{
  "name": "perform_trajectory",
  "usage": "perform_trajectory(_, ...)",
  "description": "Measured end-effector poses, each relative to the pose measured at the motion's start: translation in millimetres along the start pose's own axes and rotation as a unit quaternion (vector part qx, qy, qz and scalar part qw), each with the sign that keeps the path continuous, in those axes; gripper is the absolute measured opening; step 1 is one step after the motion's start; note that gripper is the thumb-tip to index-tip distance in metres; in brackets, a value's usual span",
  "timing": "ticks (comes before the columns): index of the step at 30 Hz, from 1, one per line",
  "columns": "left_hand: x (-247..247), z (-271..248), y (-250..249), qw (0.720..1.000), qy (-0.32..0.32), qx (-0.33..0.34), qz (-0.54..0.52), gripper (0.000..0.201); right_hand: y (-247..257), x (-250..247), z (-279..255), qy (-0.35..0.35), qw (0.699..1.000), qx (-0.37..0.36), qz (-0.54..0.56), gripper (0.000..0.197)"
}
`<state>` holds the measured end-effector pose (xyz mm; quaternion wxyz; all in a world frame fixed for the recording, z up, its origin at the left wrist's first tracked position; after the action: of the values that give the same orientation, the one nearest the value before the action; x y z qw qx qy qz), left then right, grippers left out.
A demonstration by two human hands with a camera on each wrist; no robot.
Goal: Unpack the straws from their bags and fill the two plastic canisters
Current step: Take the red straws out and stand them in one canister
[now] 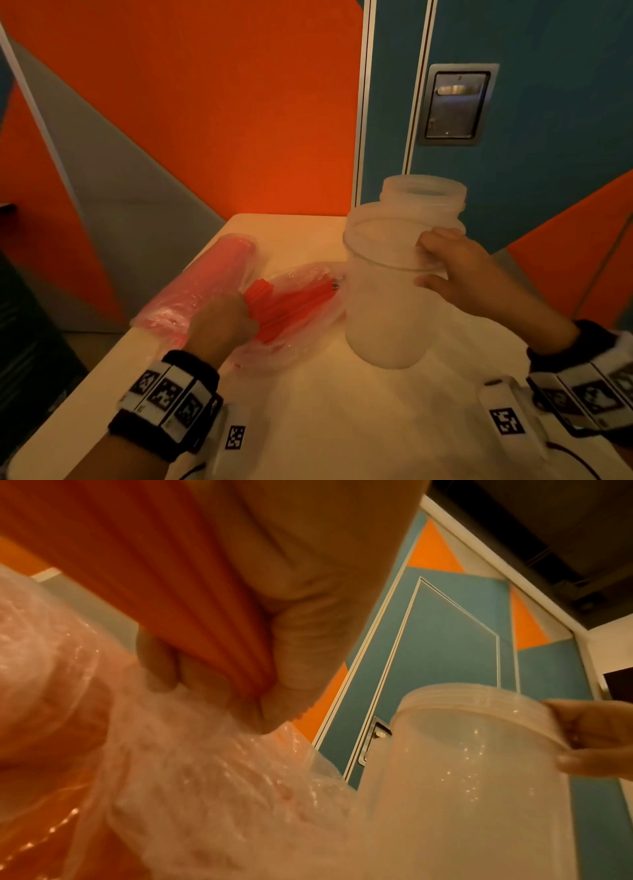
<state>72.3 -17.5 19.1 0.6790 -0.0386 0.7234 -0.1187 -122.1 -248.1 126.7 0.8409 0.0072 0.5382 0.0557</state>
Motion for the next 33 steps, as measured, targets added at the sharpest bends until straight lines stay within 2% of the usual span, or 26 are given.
perform_trajectory(2, -2.2, -7.6, 5.8, 1.0, 0.002, -0.004, -0.001, 0.01, 2.1, 1.0, 3.7, 0.006, 1.0, 0.011, -0.014, 0.029)
perform_trajectory(4, -11.4, -14.2, 8.1, 1.0, -0.013, -0.005, -0.014, 0.018, 4.3, 0.7, 2.5, 0.024, 0.999, 0.03, -0.026, 0.039)
perform_trajectory(6, -31.1, -22.7, 3.4, 0.997, -0.063, 0.008, -0.053, 0.029, 4.9, -2.4, -2.9, 0.044, 0.996, 0.065, -0.033, 0.057)
perform_trajectory(8, -62.0, -40.7, -9.1, 0.976, -0.151, 0.04, -0.155, 0.041, 8.9, -11.4, -6.7, 0.026, 0.995, 0.082, -0.045, 0.069)
perform_trajectory(10, -90.8, -66.0, -29.3, 0.923, -0.21, 0.103, -0.305, 0.034, 17.2, -26.9, -7.9, -0.069, 0.995, 0.074, -0.012, 0.064)
perform_trajectory(11, -98.2, -76.4, -39.7, 0.889, -0.201, 0.128, -0.391, 0.024, 24.5, -35.4, -8.4, -0.132, 0.989, 0.054, 0.027, 0.057)
perform_trajectory(13, -96.2, -86.3, -61.5, 0.815, -0.138, 0.153, -0.541, 0.019, 37.6, -45.9, -7.0, -0.236, 0.963, 0.009, 0.127, 0.043)
perform_trajectory(14, -88.0, -87.3, -71.9, 0.785, -0.106, 0.156, -0.589, 0.02, 43.3, -46.9, -5.0, -0.267, 0.947, -0.007, 0.18, 0.039)
perform_trajectory(15, -75.1, -87.2, -82.6, 0.768, -0.065, 0.152, -0.618, 0.02, 48.9, -46.2, -1.4, -0.287, 0.93, -0.022, 0.228, 0.037)
perform_trajectory(17, -37.6, -89.6, -99.8, 0.776, 0.01, 0.136, -0.615, 0.019, 58.8, -38.7, 9.0, -0.294, 0.908, -0.054, 0.293, 0.04)
perform_trajectory(18, -18.9, -91.0, -105.3, 0.784, 0.034, 0.137, -0.604, 0.019, 63.9, -30.8, 13.6, -0.277, 0.907, -0.071, 0.309, 0.042)
perform_trajectory(20, 10.4, -97.9, -111.4, 0.794, 0.064, 0.154, -0.585, 0.019, 73.2, -4.9, 22.5, -0.205, 0.925, -0.094, 0.307, 0.043)
perform_trajectory(21, 14.7, -101.7, -112.4, 0.8, 0.035, 0.169, -0.575, 0.023, 78.5, 11.6, 25.6, -0.157, 0.942, -0.106, 0.277, 0.042)
perform_trajectory(22, 10.4, -106.2, -111.0, 0.801, -0.029, 0.197, -0.564, 0.025, 84.8, 27.9, 27.1, -0.112, 0.961, -0.123, 0.223, 0.039)
perform_trajectory(23, 7.6, -111.1, -115.3, 0.795, 0.009, 0.203, -0.571, 0.023, 90.5, 40.6, 27.1, -0.088, 0.973, -0.144, 0.158, 0.034)
perform_trajectory(24, 4.6, -111.2, -118.2, 0.794, 0.008, 0.226, -0.564, 0.016, 93.7, 47.9, 26.9, -0.089, 0.978, -0.157, 0.107, 0.031)
perform_trajectory(25, -0.3, -113.8, -117.6, 0.802, -0.059, 0.257, -0.536, 0.014, 93.7, 51.4, 27.0, -0.096, 0.979, -0.154, 0.089, 0.029)
perform_trajectory(27, -0.6, -122.1, -119.8, 0.812, -0.08, 0.291, -0.5, 0.018, 91.5, 48.7, 28.2, -0.112, 0.978, -0.137, 0.108, 0.024)
perform_trajectory(29, -3.7, -119.9, -111.5, 0.794, -0.085, 0.257, -0.545, 0.032, 91.2, 38.3, 25.5, -0.141, 0.976, -0.111, 0.126, 0.028)
perform_trajectory(30, -6.7, -121.2, -110.6, 0.795, -0.063, 0.238, -0.555, 0.038, 92.4, 30.8, 23.8, -0.153, 0.978, -0.094, 0.111, 0.033)
perform_trajectory(31, -12.2, -125.0, -112.0, 0.795, -0.049, 0.237, -0.557, 0.038, 94.8, 22.2, 23.1, -0.156, 0.981, -0.082, 0.083, 0.039)
perform_trajectory(33, -41.3, -135.3, -115.0, 0.769, -0.074, 0.258, -0.58, 0.043, 102.2, 0.8, 26.6, -0.156, 0.985, -0.073, 0.03, 0.043)
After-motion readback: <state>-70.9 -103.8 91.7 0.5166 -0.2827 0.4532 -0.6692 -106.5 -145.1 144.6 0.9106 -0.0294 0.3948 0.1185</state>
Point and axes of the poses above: each hand's wrist, its own z-axis towards the middle knuckle, its own x-axis out of the palm, y = z × x, the point moved 7 cm from there along z, towards the middle knuckle, and after that the axes turned 15 degrees about -x, right-handed, at the moved point
